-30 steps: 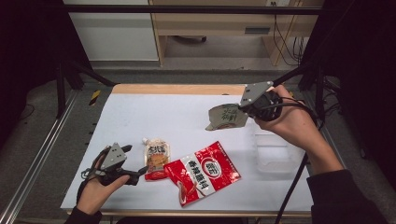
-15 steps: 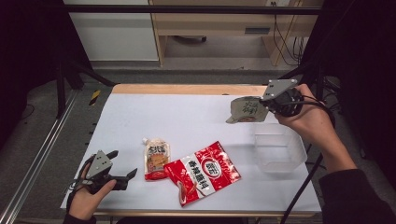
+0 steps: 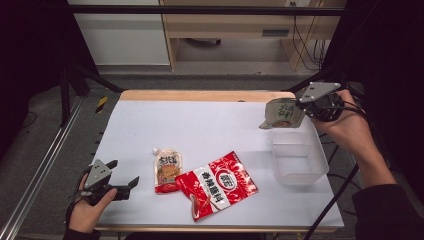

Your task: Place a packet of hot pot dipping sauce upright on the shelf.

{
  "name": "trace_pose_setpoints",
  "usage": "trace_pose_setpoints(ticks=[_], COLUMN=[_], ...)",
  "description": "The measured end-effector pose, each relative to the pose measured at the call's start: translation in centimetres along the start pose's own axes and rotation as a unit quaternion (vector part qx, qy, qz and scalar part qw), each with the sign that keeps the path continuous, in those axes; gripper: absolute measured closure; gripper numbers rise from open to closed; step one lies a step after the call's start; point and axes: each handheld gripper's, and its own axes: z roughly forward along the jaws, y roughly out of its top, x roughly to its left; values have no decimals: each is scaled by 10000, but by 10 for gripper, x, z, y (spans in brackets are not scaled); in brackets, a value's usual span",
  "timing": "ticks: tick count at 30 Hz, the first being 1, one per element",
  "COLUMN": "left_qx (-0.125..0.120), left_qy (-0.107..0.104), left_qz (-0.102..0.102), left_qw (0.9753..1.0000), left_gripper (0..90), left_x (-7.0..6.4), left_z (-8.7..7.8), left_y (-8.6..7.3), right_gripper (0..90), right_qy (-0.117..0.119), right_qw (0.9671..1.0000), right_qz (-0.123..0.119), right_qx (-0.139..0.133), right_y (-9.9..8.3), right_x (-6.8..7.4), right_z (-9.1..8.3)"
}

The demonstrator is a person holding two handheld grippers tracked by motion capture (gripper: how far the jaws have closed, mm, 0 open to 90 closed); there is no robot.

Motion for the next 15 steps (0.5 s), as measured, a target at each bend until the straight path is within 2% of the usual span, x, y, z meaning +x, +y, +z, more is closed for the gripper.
trace_pose_setpoints(ticks=[7, 15], left_qx=[30, 55], left_qy=[141, 161], left_qz=[-128, -194], left_qw=[9998, 9997], left_gripper=[46, 46], left_x=[7, 9], left_z=[-1, -1], left_y=[-4, -6], right_gripper=[900, 900], right_qy=[-109, -113], right_qw=[9998, 9996], right_qz=[133, 243], right_qx=[-62, -90], right_y=[-10, -16], right_x=[-8, -14], right_z=[3, 3])
